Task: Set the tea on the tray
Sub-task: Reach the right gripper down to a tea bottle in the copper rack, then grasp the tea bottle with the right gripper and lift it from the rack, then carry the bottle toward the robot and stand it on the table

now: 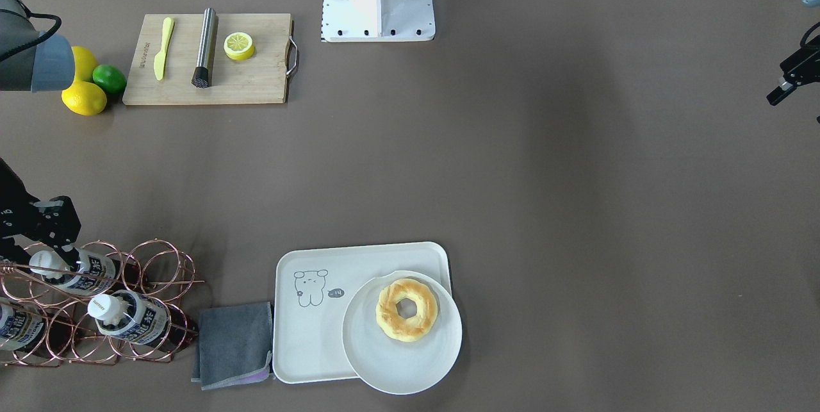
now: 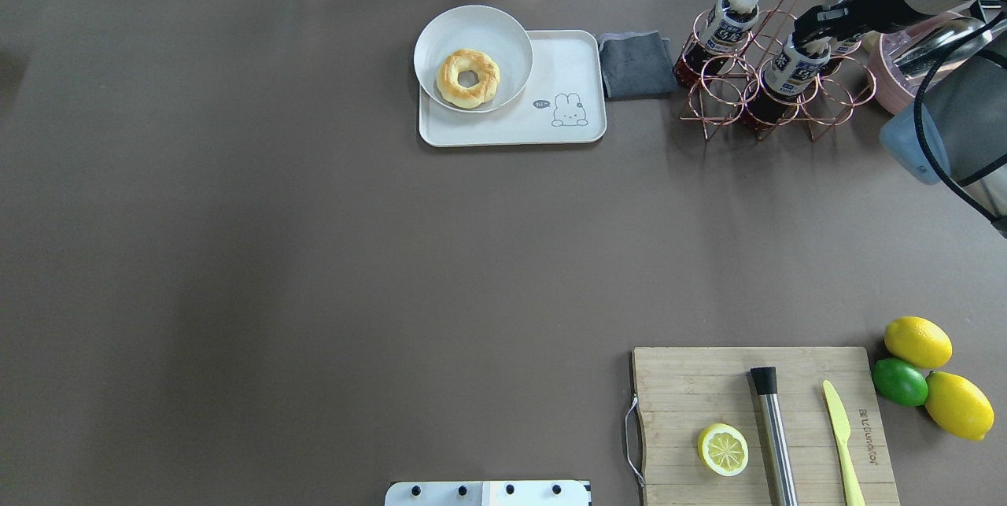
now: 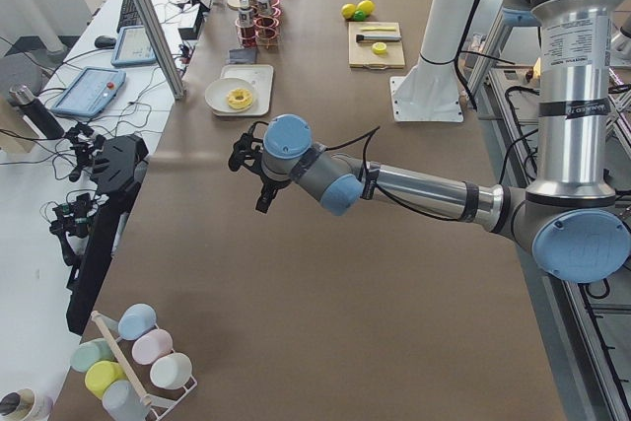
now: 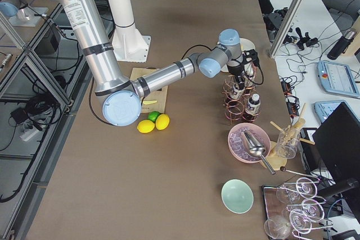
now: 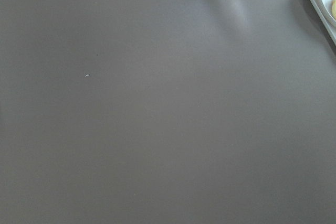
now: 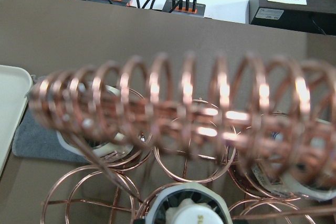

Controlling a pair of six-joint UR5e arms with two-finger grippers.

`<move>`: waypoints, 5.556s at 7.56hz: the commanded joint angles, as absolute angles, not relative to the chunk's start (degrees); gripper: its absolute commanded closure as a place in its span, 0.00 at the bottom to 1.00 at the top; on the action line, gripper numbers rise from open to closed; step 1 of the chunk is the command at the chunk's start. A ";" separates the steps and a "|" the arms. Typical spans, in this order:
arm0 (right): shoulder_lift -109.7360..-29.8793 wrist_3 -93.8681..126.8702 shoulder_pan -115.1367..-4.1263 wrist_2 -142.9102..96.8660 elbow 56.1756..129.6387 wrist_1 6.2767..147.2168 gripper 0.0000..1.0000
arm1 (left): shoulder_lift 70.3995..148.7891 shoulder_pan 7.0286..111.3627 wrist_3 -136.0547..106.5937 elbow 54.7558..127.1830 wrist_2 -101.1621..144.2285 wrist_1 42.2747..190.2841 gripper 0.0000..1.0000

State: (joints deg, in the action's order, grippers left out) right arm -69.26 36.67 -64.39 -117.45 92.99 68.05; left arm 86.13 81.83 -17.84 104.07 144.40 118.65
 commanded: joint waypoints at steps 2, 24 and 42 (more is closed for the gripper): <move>-69.17 37.62 -64.51 -117.60 93.25 67.94 1.00 | 86.13 81.83 -17.75 104.06 144.40 118.65 0.01; -43.77 72.77 -27.09 -86.94 111.01 107.05 1.00 | 86.13 79.80 -18.02 104.41 144.40 118.65 0.01; -42.63 75.41 -21.18 -80.78 108.72 106.70 0.00 | 84.46 79.54 -18.11 104.41 144.49 121.29 0.01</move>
State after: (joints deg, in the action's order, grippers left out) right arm -42.60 75.58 -21.39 -81.69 108.92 106.71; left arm 84.47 79.54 -18.10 104.41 144.46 121.22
